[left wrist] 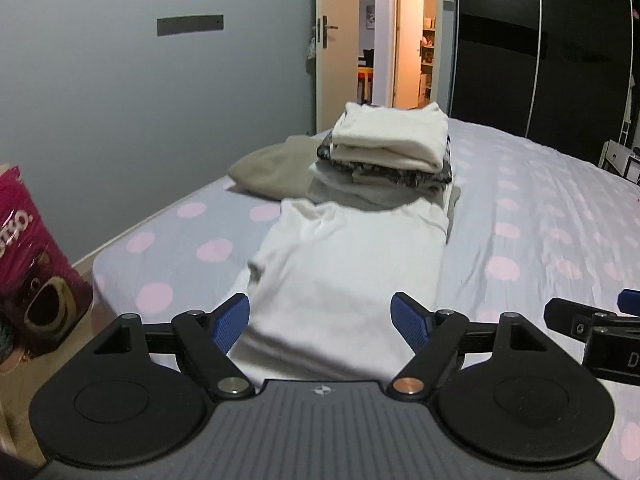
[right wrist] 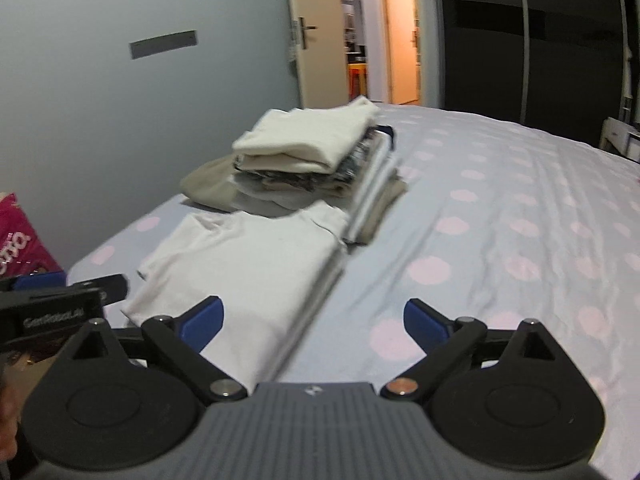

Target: Fold clothes

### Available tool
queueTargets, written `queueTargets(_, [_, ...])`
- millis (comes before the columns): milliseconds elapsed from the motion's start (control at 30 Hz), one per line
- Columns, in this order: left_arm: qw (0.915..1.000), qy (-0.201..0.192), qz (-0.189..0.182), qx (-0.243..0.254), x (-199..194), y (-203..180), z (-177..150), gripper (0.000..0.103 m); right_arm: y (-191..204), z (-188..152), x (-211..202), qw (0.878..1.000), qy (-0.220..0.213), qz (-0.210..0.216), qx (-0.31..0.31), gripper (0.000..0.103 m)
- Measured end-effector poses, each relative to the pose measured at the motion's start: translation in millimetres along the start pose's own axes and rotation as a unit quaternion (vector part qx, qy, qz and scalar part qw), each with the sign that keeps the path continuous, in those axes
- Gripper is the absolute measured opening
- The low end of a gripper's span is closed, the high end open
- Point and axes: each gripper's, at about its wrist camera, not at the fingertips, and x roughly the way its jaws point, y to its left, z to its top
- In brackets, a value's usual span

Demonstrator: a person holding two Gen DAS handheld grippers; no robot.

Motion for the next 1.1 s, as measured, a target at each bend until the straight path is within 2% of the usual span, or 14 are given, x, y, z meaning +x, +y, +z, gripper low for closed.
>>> queueTargets(267, [0.9991,0.035,-0.021,-0.01,-11.6,-14.0,-38.6,0.077,-12.1,-45.2,-21.0,0.999,-0.011,-0.029,0.009,0.098])
queueTargets(433, [0.9988,0.048,-0.012,0.006,-9.9,-22.3,-48.5,0.077,-7.4,-62.0,-24.8,0.999,-0.004,-0.027,-0.031,0.098])
queueTargets(633, [0.9986,0.052,-0.002,0.008,-5.5,-25.9,-49.9,0.077,-8.4,-62.2,-22.8,0.999,0.002,-0.007,-0.036,0.098])
queueTargets(1100, [0.9967,0.078,-0.006,0.018,3.6,-31.5,-53.7,0.077,-14.2,-63.4,-10.9,0.999,0.032,0.008,-0.021,0.098])
